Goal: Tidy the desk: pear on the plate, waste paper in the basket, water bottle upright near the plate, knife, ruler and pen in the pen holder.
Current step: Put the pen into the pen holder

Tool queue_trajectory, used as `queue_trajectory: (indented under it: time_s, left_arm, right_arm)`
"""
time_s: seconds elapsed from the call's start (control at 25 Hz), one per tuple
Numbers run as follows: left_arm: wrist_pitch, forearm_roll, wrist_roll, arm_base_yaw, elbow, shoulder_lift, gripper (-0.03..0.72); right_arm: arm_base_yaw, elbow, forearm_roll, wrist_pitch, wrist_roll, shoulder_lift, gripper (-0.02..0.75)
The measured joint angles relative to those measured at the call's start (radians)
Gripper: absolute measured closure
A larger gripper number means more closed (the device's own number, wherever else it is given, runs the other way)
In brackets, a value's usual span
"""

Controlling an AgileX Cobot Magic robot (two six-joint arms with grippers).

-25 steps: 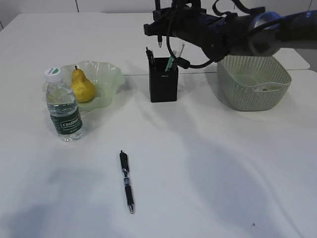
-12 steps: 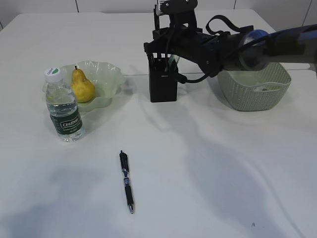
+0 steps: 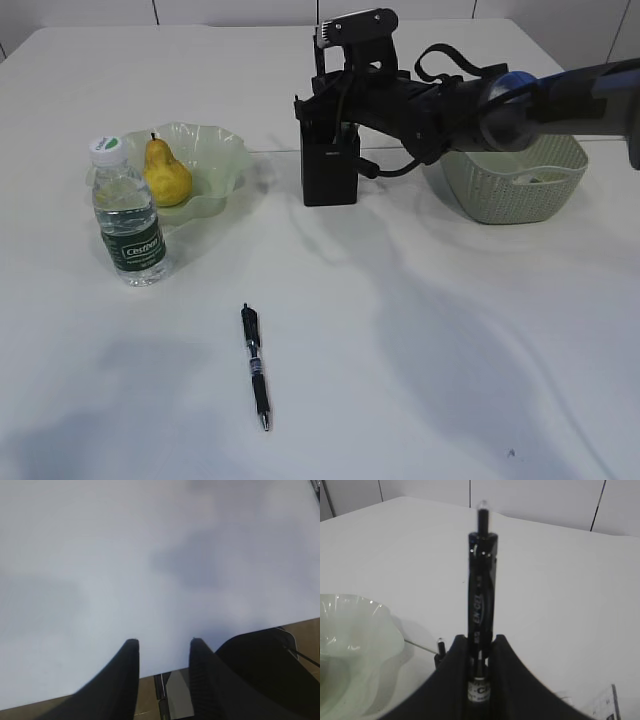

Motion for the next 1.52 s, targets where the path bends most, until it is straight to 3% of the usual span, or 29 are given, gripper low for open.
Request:
queue_trajectory:
  time_s: [0.36,0.68,0.88,1.24,1.52]
  left_arm:
    - [-0.002,-0.021,0.000,0.000,0.000,0.000,0.449]
    - [-0.002,-0.024,0.000,0.000,0.000,0.000,0.449]
    - [-0.002,-0.024,0.000,0.000,0.000,0.000,0.449]
    - [0.002,-0.025,0.000,0.000,0.000,0.000,0.449]
    - [0.002,-0.027,0.000,0.000,0.000,0.000,0.449]
  right_arm:
    - [0.000,0.000,0.000,0.043,-0.003,0.000,0.594]
    - [0.000,0.000,0.028,0.139,0.003,0.000,0.439]
    - [0.000,0.000,0.038,0.211,0.005,0.000,0.410]
    - [0.000,-0.098,0.062,0.520,0.009,-0.131,0.406]
    - [-0.002,-0.209,0.243,0.885,0.011,-0.205,0.406]
